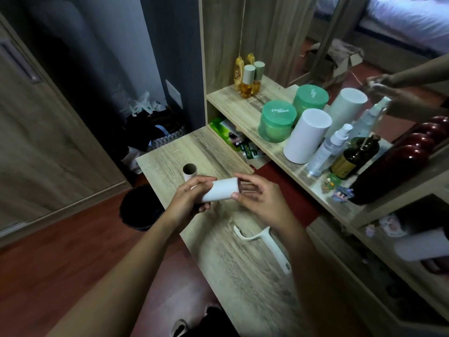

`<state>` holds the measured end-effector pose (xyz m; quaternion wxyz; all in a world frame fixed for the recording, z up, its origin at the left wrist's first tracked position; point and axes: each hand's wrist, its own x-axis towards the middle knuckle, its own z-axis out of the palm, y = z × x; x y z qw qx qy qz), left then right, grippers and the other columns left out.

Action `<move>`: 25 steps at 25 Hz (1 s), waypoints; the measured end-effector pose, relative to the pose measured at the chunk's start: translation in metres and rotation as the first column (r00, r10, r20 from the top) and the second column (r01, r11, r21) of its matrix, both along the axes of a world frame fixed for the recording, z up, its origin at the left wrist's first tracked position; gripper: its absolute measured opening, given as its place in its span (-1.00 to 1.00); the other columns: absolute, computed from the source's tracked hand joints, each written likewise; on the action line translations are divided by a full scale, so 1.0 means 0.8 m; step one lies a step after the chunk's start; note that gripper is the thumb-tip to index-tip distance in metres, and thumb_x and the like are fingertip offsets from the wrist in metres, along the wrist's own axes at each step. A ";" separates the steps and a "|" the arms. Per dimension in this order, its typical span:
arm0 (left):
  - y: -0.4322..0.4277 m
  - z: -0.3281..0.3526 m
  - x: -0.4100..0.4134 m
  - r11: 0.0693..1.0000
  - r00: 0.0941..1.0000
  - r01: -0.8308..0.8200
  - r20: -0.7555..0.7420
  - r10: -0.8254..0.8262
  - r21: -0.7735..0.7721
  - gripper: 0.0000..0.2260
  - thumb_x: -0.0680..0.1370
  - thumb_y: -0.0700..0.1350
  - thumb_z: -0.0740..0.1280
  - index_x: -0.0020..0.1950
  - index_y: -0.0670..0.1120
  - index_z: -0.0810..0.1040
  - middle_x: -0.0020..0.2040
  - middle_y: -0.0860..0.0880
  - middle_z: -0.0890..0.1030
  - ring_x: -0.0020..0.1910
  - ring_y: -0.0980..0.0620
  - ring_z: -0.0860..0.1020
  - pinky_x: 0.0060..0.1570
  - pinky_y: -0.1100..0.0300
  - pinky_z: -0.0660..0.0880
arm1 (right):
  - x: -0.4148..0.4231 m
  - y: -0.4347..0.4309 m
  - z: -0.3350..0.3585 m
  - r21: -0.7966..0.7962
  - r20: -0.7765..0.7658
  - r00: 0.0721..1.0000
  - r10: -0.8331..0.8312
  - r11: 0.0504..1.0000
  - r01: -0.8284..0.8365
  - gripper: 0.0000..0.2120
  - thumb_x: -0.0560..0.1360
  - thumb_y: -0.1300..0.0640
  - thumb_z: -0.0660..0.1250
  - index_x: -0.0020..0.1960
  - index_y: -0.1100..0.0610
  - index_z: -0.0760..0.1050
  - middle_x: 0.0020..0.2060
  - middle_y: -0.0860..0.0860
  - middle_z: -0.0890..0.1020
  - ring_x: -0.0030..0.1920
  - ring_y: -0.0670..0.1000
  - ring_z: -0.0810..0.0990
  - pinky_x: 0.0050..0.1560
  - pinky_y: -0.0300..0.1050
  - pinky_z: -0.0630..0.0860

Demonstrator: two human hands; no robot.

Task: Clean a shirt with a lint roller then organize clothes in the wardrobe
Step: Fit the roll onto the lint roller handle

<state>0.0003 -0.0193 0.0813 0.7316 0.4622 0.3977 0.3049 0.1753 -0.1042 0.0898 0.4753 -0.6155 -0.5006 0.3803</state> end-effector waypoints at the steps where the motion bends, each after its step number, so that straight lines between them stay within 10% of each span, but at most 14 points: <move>1: 0.000 -0.001 -0.001 1.000 1.000 -0.003 0.000 0.003 0.000 -0.81 0.40 -0.10 0.32 -0.04 -0.11 0.62 -0.19 -0.15 0.53 -0.51 0.01 0.43 -0.52 0.30 0.33 | 0.001 0.001 0.000 0.000 0.001 1.000 -0.003 1.000 0.003 -0.54 0.35 0.17 0.49 0.22 -0.02 0.52 0.08 -0.02 0.62 0.06 -0.12 0.61 0.10 -0.15 0.56; 9: 0.003 -0.015 -0.022 0.993 0.994 -0.105 -0.027 0.103 -0.055 -0.87 0.52 -0.15 0.31 0.03 -0.13 0.58 -0.17 -0.14 0.53 -0.48 0.03 0.42 -0.52 0.32 0.36 | -0.002 0.023 -0.018 0.022 -0.071 0.995 -0.072 0.997 0.074 -0.51 0.34 0.26 0.48 0.22 0.00 0.49 0.05 -0.10 0.54 0.00 -0.20 0.59 0.03 -0.33 0.52; 16: 0.006 -0.025 -0.053 0.984 0.978 -0.178 -0.115 0.173 -0.032 -0.87 0.53 -0.14 0.31 0.02 -0.12 0.59 -0.24 -0.11 0.53 -0.51 0.06 0.43 -0.55 0.34 0.35 | 0.010 0.075 -0.143 -0.341 0.651 0.691 0.314 0.934 -0.103 -0.55 0.31 0.21 0.47 0.20 0.11 0.53 0.12 0.09 0.58 0.13 0.12 0.54 0.15 -0.10 0.45; 25: 0.006 -0.034 -0.059 0.987 0.979 -0.159 -0.131 0.153 -0.037 -0.83 0.47 -0.12 0.35 0.03 -0.12 0.61 -0.15 -0.15 0.53 -0.47 0.00 0.46 -0.50 0.30 0.40 | 0.017 0.095 -0.155 -0.457 0.656 0.579 0.485 0.865 -0.208 -0.54 0.33 0.27 0.38 0.23 0.15 0.51 0.16 0.15 0.55 0.17 0.15 0.50 0.19 -0.05 0.44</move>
